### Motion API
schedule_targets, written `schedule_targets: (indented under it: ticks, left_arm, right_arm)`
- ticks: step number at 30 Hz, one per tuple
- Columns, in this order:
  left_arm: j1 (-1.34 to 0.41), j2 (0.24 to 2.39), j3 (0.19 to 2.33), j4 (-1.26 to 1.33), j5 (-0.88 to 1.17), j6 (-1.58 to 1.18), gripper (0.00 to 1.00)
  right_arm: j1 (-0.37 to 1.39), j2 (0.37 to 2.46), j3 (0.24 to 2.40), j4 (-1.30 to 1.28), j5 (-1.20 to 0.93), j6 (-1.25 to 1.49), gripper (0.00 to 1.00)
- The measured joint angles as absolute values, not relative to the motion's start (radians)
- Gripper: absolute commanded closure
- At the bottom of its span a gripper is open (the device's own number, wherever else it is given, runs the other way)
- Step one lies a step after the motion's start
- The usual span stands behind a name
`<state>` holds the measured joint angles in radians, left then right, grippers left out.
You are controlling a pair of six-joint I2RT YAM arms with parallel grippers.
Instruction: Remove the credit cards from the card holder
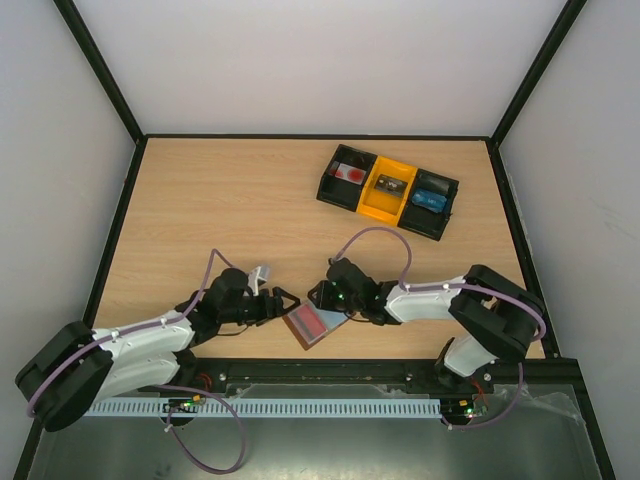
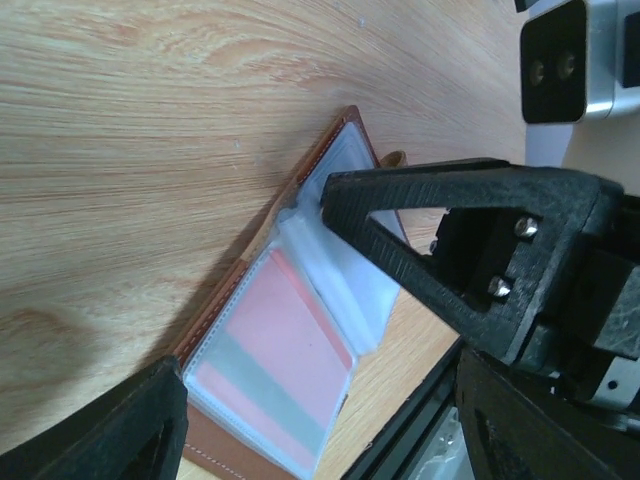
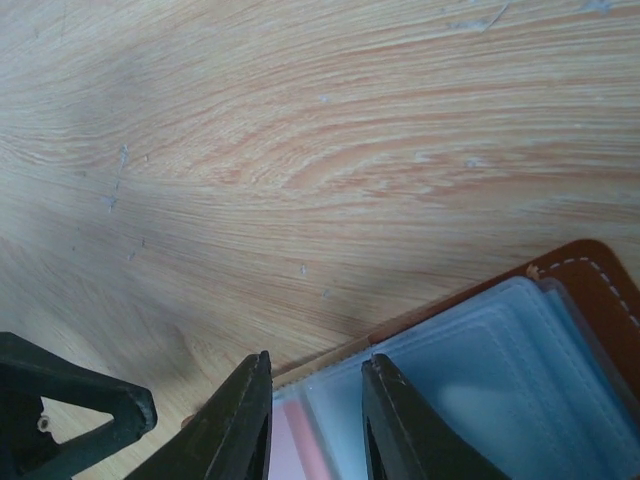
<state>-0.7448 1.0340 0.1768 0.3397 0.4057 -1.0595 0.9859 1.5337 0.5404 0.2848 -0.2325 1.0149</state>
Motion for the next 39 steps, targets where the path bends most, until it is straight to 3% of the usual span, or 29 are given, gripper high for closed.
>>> schedule_targets:
  ticks: [11,16,28,32,39]
  left_arm:
    - [-0.749,1.036,0.173,0.348,0.453,-1.086,0.29]
    - [-0.786,0.987,0.173,0.315,0.461,-1.108,0.29]
    - [-0.815,1.038,0.094,0.396,0.433,-1.206,0.29]
    - [-0.815,1.070,0.095,0.441,0.402,-1.227,0.35]
    - [-0.807,1.211,0.138,0.511,0.385,-1.214,0.54]
  right_arm:
    - [0.992,1.396,0.544,0.142,-0.212,0.966,0.73]
    - [0.993,1.324,0.472,0.234,-0.274,0.989,0.75]
    - [1.002,1.424,0.398,0.374,-0.414,1.044,0.76]
    - [1.002,1.460,0.404,0.370,-0.408,1.037,0.77]
    - [1.002,1.459,0.405,0.357,-0.355,1.037,0.80]
